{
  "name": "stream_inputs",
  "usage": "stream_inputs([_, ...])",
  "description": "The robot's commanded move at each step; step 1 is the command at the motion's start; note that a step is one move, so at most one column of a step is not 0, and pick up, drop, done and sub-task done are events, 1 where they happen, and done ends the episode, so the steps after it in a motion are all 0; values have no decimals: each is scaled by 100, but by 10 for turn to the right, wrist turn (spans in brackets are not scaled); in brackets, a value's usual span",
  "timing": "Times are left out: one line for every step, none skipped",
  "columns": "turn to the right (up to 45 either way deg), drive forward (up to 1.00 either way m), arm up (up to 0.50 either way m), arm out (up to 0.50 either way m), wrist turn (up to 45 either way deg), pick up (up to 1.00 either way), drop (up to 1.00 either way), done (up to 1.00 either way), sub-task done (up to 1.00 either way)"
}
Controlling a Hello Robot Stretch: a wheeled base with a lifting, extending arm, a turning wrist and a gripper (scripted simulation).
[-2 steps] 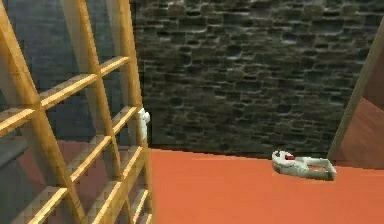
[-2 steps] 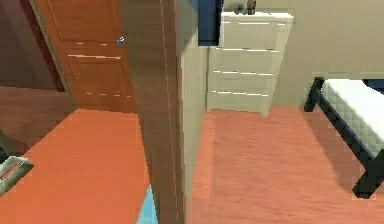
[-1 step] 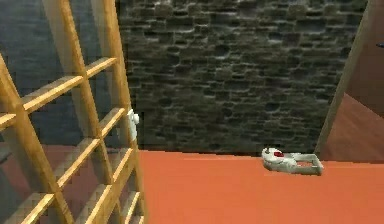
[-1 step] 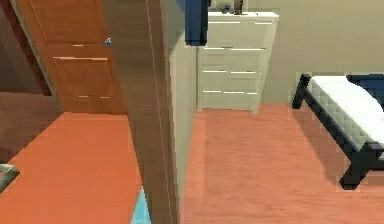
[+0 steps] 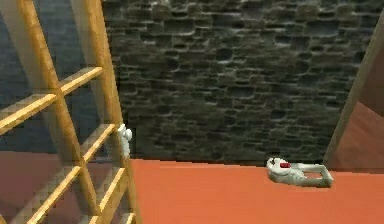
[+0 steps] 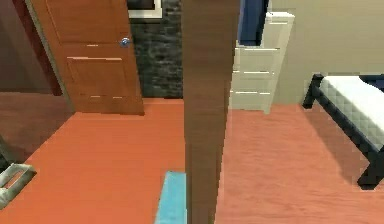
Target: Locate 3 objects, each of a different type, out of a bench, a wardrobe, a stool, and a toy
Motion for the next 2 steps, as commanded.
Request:
stream_inputs([390,0,0,0,0,0,0,0,0])
stream_inputs([0,75,0,0,0,0,0,0,0])
